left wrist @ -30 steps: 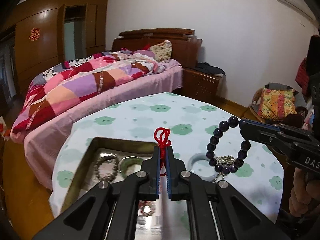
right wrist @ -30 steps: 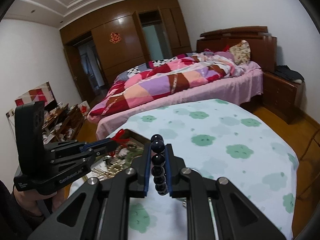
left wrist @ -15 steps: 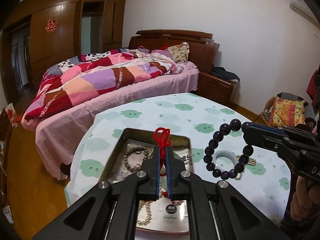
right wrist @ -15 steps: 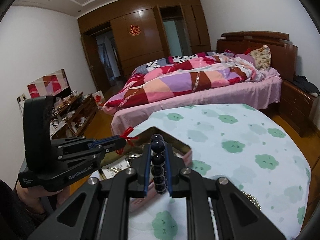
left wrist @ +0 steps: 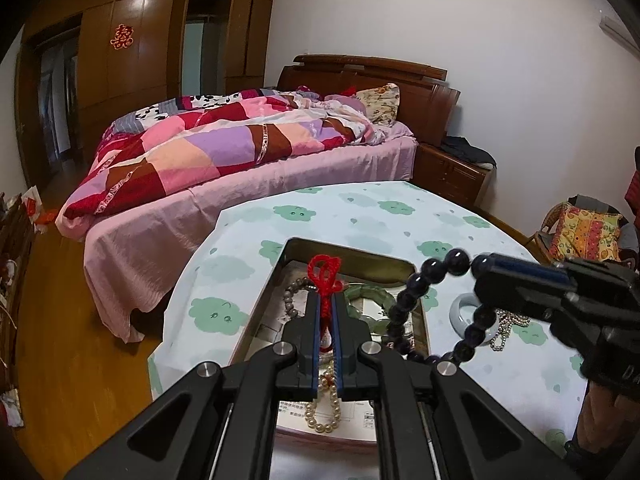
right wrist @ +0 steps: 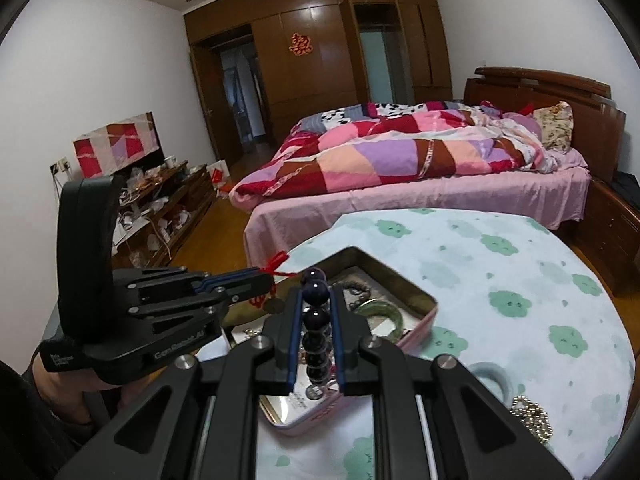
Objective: Organize jewelry
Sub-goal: 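Carry the red cord knot and bead bracelet over the tin with both tools, then lower both pieces into the tin and open both tools, then move both tools back to the table and grasp the gold chain with the right tool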
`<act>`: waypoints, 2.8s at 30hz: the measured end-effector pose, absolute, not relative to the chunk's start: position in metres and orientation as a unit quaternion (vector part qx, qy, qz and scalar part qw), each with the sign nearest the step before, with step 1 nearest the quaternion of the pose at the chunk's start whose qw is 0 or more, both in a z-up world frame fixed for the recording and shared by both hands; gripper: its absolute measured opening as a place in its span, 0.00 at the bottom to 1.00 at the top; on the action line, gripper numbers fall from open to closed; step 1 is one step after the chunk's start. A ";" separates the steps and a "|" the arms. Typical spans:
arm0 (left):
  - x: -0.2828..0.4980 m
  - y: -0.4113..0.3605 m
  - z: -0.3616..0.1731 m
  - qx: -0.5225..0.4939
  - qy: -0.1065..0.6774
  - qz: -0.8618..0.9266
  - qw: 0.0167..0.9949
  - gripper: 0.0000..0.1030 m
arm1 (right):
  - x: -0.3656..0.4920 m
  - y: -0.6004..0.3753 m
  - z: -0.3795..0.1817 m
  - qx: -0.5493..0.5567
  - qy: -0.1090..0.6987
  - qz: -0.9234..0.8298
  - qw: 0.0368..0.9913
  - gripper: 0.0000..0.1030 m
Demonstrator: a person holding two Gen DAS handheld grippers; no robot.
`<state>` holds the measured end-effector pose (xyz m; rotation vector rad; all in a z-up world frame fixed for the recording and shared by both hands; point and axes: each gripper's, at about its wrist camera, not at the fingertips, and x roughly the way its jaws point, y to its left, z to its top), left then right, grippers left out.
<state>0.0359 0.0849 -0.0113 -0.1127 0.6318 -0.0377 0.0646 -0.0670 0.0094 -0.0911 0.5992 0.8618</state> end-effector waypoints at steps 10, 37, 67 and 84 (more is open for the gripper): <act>0.038 0.092 -0.019 -0.060 0.321 -0.013 0.945 0.04 | 0.066 -0.049 -0.002 -0.056 0.305 0.422 0.852 0.16; 0.050 0.096 -0.049 -0.059 0.362 -0.005 0.930 0.04 | 0.083 -0.042 -0.036 -0.059 0.354 0.406 0.840 0.16; 0.055 0.094 -0.058 -0.055 0.371 -0.002 0.927 0.05 | 0.092 -0.038 -0.059 -0.092 0.372 0.380 0.842 0.17; 0.050 0.093 -0.050 -0.050 0.350 0.027 0.935 0.67 | 0.093 -0.055 -0.050 -0.071 0.354 0.367 0.857 0.61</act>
